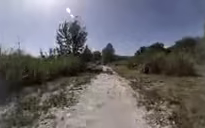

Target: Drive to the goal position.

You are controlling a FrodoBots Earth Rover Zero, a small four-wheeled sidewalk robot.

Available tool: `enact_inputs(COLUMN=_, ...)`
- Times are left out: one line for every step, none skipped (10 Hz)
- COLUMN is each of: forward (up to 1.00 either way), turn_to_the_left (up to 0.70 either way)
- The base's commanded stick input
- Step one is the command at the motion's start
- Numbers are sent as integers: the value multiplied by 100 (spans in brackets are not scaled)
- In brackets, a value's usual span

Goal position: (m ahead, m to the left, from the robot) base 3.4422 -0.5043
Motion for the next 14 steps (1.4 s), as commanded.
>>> enact_inputs(forward=70, turn_to_the_left=0)
enact_inputs(forward=70, turn_to_the_left=0)
enact_inputs(forward=70, turn_to_the_left=0)
enact_inputs(forward=70, turn_to_the_left=0)
enact_inputs(forward=70, turn_to_the_left=0)
enact_inputs(forward=70, turn_to_the_left=0)
enact_inputs(forward=70, turn_to_the_left=0)
enact_inputs(forward=70, turn_to_the_left=0)
enact_inputs(forward=70, turn_to_the_left=0)
enact_inputs(forward=70, turn_to_the_left=0)
enact_inputs(forward=70, turn_to_the_left=0)
enact_inputs(forward=70, turn_to_the_left=0)
enact_inputs(forward=70, turn_to_the_left=0)
enact_inputs(forward=70, turn_to_the_left=0)
